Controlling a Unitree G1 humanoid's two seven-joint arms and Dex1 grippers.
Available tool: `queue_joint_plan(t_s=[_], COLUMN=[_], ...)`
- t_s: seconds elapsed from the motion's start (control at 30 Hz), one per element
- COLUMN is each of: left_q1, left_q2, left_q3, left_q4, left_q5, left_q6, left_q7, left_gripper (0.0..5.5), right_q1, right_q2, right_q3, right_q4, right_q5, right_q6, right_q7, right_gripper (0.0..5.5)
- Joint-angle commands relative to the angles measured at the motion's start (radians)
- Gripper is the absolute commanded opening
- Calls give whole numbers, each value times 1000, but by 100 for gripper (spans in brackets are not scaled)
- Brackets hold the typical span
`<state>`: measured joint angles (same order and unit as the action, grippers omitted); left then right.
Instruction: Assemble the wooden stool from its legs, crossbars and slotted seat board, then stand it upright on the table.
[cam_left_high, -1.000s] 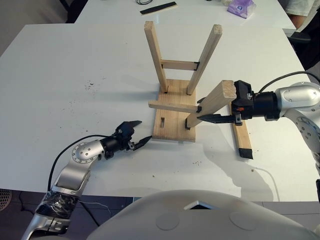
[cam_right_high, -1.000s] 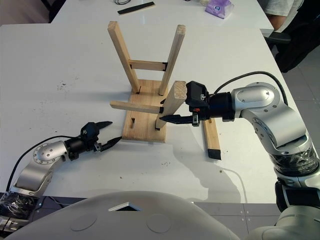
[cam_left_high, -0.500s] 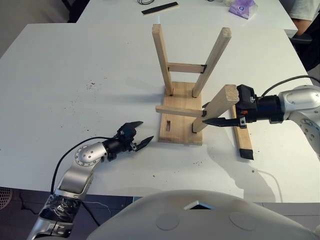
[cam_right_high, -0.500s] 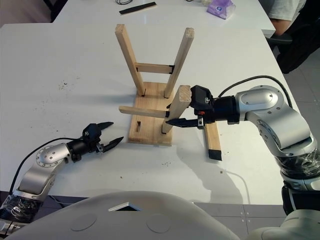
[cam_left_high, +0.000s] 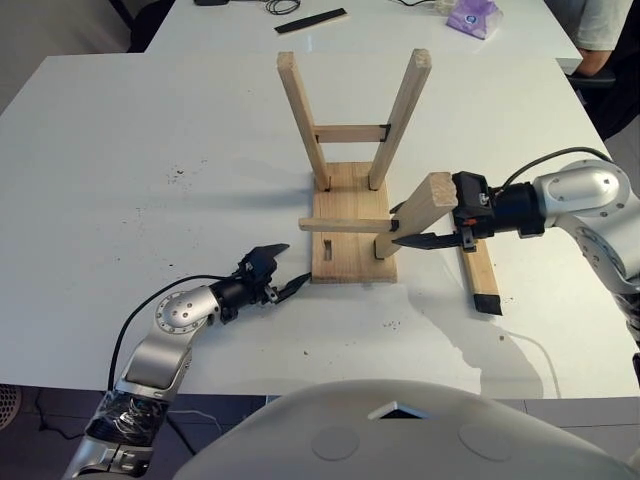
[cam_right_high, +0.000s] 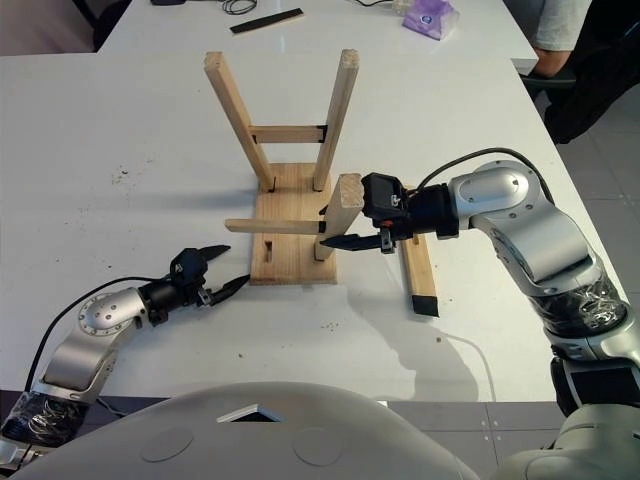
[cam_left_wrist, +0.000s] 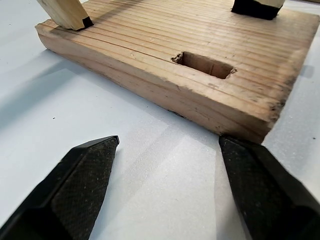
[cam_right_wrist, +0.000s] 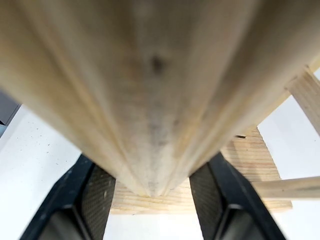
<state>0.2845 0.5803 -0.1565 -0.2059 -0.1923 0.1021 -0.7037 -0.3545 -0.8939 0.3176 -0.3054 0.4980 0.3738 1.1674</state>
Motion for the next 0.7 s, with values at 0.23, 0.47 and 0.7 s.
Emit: queue_joint_plan(t_s=[0.23,0.47,0.7], left_q1=[-45,-49,-63], left_q2=[-7,-17,-23], left_q3=[-19,-30,-27], left_q4=[19,30,40], left_q5=[24,38,39], left_q6=[35,26,19], left_q7=[-20,-25,-21], left_gripper=[375,375,375], right_q1=[-126,-120,-56], right_q2=[96,143,74], right_q3=[280,363,384], right_q4=[390,505,430], right_q5=[-225,-290,-299], right_q6=[74,14,-42], right_q7=[140,148,184], right_gripper=[203,203,203])
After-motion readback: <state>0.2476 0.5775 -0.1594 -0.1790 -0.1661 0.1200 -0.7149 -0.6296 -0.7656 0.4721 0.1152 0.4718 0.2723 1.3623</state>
